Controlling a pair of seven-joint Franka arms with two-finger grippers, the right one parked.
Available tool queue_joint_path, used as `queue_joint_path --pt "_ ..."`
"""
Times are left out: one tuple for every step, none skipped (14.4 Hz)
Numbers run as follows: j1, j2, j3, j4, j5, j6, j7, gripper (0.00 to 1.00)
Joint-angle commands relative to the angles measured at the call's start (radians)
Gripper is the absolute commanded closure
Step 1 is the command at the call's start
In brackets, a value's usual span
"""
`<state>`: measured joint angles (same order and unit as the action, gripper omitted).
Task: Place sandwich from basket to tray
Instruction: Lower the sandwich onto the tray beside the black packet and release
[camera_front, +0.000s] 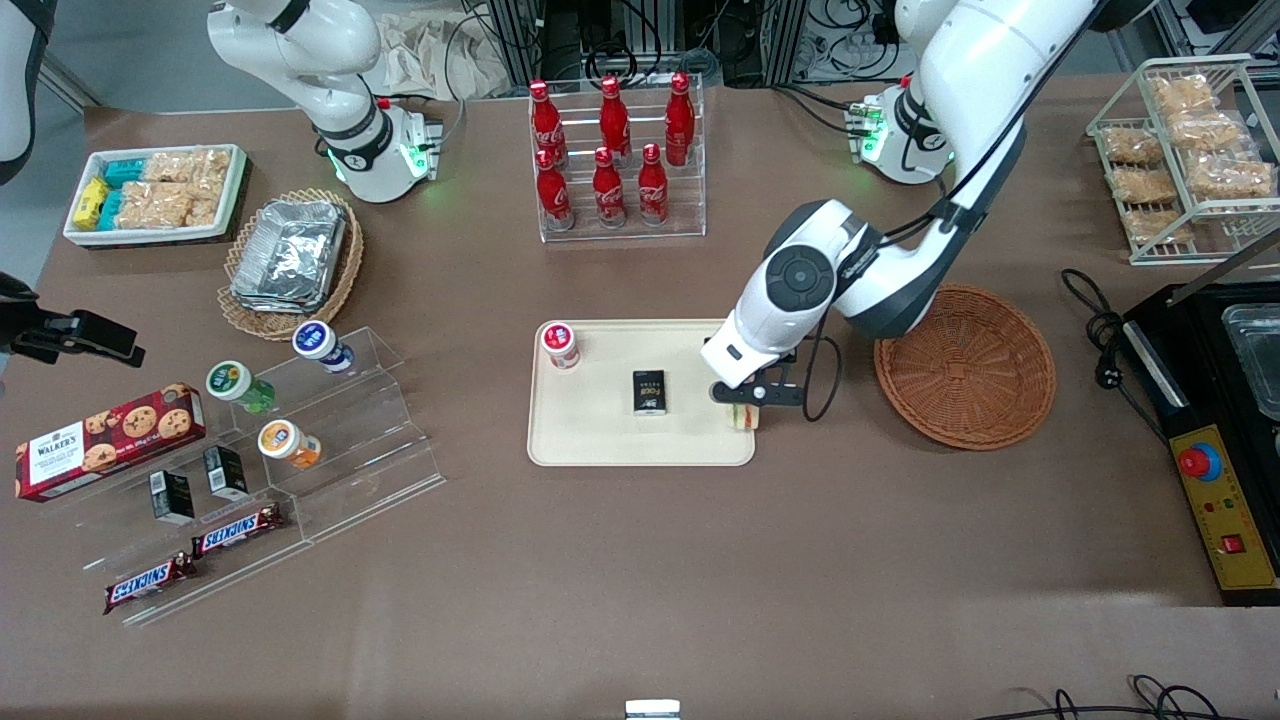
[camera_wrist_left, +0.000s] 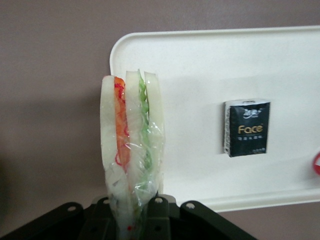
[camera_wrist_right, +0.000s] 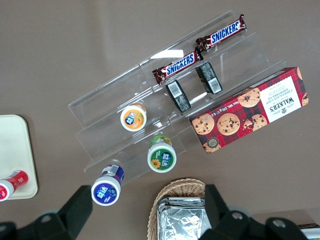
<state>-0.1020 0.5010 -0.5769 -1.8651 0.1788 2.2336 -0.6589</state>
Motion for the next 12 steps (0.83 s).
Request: queue_joint_path --pt "-0.028 0.062 0.003 0.017 0.056 0.041 -0.021 1.0" --pt "-0.028 0.074 0.003 0.018 0.059 0.06 -0.021 1.0" --pt "-0.03 0.089 0.005 0.018 0.067 0.079 -0.021 1.0" --pt "-0.03 0.108 0.003 0.018 0.085 0.096 -0.037 1.0" --pt "-0.03 0.119 0.003 0.018 0.118 0.106 -0.068 1.0" --pt "-0.03 0.128 0.003 0.018 0.143 0.107 -0.095 0.84" --pt "-0.03 0.129 0.003 0.018 0.16 0.107 -0.112 0.35" --pt "-0.03 0.129 0.003 0.018 0.168 0.107 -0.119 0.0" --pt "-0.03 0.126 0.003 0.018 0.168 0.106 -0.14 0.0" --pt "-0.03 0.122 0.003 0.023 0.168 0.103 -0.19 0.0" --pt "-0.03 0.116 0.002 0.029 0.168 0.098 -0.238 0.0" --pt "-0.03 0.108 -0.001 0.033 0.168 0.097 -0.257 0.0"
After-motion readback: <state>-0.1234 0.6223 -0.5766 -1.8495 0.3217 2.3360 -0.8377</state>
